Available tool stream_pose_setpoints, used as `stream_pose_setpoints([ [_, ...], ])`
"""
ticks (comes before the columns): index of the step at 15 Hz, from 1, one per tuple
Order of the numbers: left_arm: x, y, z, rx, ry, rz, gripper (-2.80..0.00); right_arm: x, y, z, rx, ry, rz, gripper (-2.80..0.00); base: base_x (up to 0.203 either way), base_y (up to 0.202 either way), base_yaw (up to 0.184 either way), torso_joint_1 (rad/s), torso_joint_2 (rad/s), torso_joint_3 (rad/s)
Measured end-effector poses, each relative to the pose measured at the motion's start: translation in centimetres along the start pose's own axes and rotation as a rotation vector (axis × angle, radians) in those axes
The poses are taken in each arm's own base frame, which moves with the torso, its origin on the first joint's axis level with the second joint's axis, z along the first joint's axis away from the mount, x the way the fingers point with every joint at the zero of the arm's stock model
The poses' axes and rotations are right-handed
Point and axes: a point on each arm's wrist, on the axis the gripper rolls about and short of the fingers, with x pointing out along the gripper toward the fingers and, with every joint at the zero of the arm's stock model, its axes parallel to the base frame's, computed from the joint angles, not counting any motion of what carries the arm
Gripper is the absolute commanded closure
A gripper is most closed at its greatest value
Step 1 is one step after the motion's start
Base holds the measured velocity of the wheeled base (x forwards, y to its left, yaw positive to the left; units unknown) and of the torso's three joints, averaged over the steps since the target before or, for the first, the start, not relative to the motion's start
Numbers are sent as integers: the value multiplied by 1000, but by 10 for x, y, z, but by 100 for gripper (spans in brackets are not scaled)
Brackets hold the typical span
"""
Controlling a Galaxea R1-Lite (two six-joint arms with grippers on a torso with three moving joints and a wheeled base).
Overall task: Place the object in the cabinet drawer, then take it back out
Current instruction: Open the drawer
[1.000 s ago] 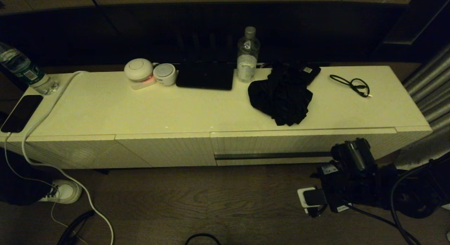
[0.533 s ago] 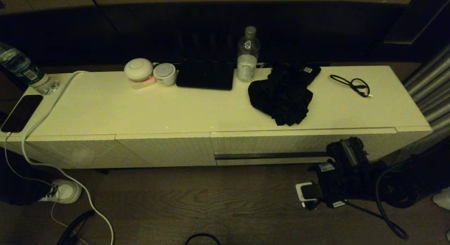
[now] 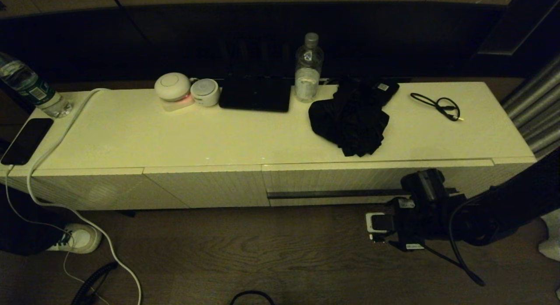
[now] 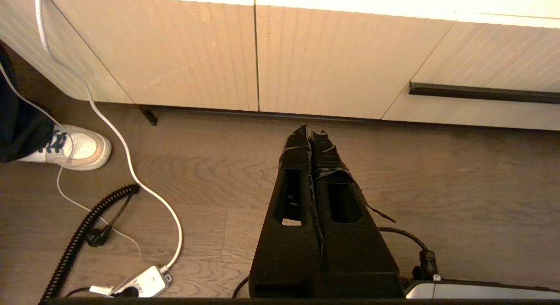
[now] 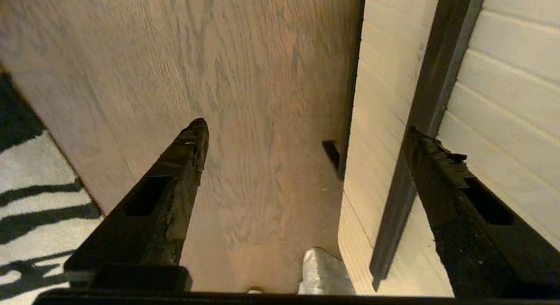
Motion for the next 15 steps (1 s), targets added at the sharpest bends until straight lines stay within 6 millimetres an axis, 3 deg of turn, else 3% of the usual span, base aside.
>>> stream_pose_setpoints([
  [15, 0, 0, 0, 0, 0, 0, 0, 35, -19, 4, 69, -28, -46, -280, 0, 0, 0, 0, 0, 0],
])
